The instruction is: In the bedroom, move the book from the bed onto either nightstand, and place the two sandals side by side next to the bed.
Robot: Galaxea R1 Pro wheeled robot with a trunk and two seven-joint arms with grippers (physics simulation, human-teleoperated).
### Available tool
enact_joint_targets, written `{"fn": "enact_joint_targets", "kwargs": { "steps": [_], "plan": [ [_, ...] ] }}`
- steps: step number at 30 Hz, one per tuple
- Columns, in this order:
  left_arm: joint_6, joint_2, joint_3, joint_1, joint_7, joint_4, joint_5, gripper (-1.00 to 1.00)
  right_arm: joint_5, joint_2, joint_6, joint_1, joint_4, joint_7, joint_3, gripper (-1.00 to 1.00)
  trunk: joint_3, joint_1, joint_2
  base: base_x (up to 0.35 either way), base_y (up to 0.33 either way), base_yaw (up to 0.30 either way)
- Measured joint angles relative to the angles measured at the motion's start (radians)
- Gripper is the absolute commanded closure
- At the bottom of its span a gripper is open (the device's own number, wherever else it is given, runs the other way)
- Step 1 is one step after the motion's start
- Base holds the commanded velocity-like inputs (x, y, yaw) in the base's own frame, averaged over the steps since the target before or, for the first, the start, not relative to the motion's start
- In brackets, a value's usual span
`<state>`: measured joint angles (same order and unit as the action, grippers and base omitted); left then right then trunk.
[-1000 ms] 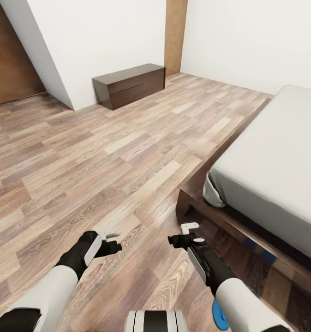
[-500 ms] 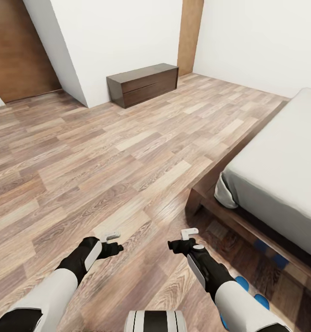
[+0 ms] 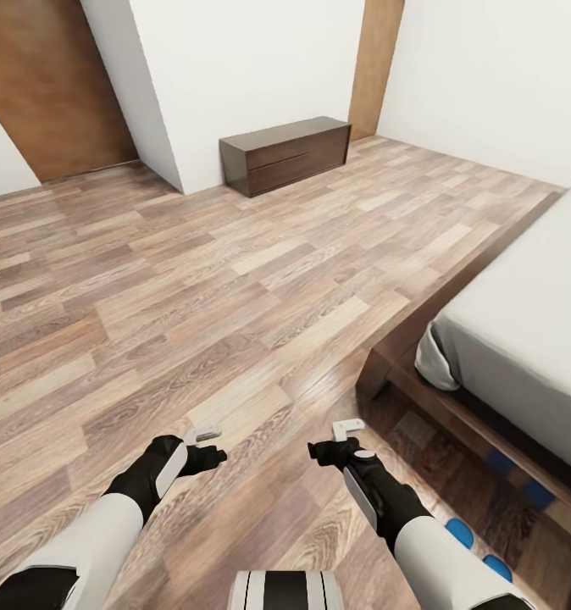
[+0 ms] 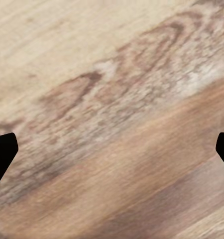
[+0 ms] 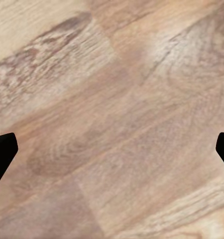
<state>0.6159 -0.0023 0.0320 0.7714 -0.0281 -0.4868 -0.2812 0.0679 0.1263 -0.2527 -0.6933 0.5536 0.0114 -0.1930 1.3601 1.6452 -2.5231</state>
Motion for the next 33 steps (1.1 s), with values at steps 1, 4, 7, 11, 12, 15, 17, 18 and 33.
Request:
{"fn": "enact_joint_targets", "kwargs": {
  "steps": [1,4,7,11,12,15,17,18,33],
  "plan": [
    [0.0,0.0,0.0,0.0,0.0,0.0,0.0,-1.0,0.0,0.0,0.0,0.0,0.0,0.0,0.0,-1.0,0.0,0.0,0.0,0.017,-0.007,0.091],
    [0.0,-0.001,0.0,0.0,0.0,0.0,0.0,-1.0,-0.001,0.0,-0.001,0.0,0.0,0.003,0.0,-1.0,0.0,0.0,0.0,0.007,-0.003,0.187],
    [0.0,-0.001,0.0,0.0,-0.001,0.0,0.0,-1.0,-0.001,0.0,-0.001,0.0,0.0,0.004,0.001,-1.0,0.0,0.0,0.0,0.003,-0.001,0.227],
    [0.0,0.0,0.0,0.0,0.001,0.001,0.003,-1.0,0.0,0.0,-0.001,0.0,0.0,0.003,0.001,-1.0,0.0,0.0,0.0,0.001,0.0,0.235],
    [-0.001,0.0,0.0,0.0,0.001,0.003,0.003,-1.0,0.0,0.0,-0.001,0.0,0.0,0.003,0.001,-1.0,0.0,0.0,0.0,0.0,0.0,0.229],
    [-0.001,0.0,0.0,0.0,0.002,0.005,0.004,-1.0,-0.001,-0.001,-0.001,-0.001,0.0,0.003,0.001,-1.0,0.0,0.0,0.0,0.0,0.0,0.214],
    [-0.001,0.0,0.0,0.0,0.002,0.006,0.004,-1.0,-0.001,-0.001,-0.001,0.0,0.0,0.003,0.001,-1.0,0.0,0.0,0.0,0.041,0.0,0.181],
    [-0.001,-0.001,0.0,0.0,0.002,0.007,0.004,-1.0,-0.001,-0.001,-0.001,-0.001,0.0,0.003,0.001,-1.0,0.0,0.0,0.0,0.105,0.0,0.164],
    [-0.003,-0.002,0.001,0.0,0.004,0.008,0.004,-1.0,-0.001,-0.001,-0.003,-0.001,0.0,0.004,0.001,-1.0,0.0,-0.001,0.0,0.254,0.123,0.089]
  ]
}}
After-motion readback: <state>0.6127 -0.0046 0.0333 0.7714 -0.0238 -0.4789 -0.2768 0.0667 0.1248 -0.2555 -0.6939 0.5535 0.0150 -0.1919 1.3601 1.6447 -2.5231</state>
